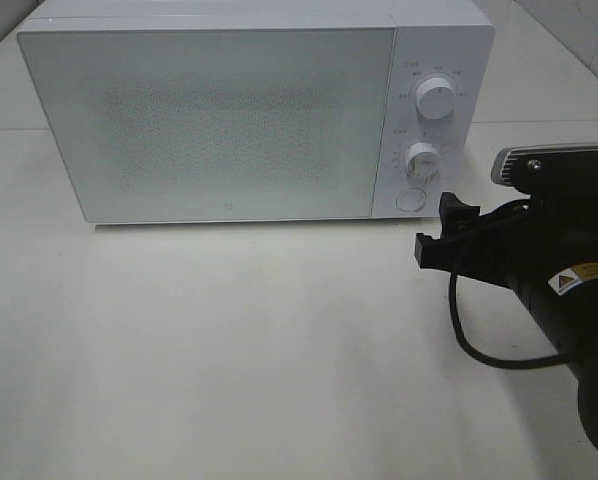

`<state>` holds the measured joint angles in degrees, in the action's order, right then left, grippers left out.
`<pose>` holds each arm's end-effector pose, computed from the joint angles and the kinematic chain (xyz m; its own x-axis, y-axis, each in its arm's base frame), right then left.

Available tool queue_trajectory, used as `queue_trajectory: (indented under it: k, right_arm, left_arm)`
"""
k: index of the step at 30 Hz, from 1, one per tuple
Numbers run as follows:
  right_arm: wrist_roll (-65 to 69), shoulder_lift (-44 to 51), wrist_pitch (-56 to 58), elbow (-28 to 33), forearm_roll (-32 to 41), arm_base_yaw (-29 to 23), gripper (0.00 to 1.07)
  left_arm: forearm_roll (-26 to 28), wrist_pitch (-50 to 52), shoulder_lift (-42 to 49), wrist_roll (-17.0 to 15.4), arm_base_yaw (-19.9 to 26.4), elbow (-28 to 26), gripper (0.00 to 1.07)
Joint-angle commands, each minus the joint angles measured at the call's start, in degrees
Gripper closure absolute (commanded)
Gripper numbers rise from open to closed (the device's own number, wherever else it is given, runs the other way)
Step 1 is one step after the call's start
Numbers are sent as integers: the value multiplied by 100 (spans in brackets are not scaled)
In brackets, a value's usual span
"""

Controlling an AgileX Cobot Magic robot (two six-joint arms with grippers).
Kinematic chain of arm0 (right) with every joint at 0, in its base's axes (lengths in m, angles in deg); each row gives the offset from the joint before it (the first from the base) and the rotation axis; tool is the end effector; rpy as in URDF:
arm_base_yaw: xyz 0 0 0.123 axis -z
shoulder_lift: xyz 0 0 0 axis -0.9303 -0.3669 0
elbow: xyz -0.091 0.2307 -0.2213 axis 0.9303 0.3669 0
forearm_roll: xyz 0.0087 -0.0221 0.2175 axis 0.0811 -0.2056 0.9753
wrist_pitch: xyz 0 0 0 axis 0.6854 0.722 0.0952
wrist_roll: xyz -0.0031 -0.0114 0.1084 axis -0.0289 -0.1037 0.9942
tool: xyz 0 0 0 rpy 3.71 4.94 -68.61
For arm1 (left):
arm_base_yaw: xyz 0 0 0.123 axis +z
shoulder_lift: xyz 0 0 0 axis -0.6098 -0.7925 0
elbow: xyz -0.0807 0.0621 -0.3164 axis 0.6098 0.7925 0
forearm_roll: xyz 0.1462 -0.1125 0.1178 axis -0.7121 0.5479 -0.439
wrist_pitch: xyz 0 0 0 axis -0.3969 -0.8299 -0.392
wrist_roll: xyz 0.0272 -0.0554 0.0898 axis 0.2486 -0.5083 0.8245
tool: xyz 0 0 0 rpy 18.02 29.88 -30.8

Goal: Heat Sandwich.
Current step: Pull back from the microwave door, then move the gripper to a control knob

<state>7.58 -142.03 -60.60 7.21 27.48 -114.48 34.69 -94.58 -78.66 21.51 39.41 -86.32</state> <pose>0.2117 0.1020 0.2331 -0.1655 -0.0491 -0.9850 0.0462 0.9973 -0.0575 -0.0651 -0.0165 0.2555 -0.4266 0.0113 -0.9044 0.0982 0.9946 -0.0339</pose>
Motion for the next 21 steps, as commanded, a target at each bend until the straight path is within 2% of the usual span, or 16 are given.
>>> queue_trajectory:
  k: [1, 12, 17, 21]
  right_arm:
    - [57, -201, -372, -218, -286, 264, 31]
    - [476, -785, -11, -871, -1043, 819, 31]
    - [504, -1209, 52, -1255, -1169, 940, 18]
    - [498, -1398, 57, -1461, -1163, 997, 17]
  left_arm:
    - [6, 0, 172, -11, 0, 17, 5]
    - [6, 0, 172, -11, 0, 17, 5]
    - [6, 0, 172, -11, 0, 17, 5]
    - [6, 0, 172, -11, 0, 17, 5]
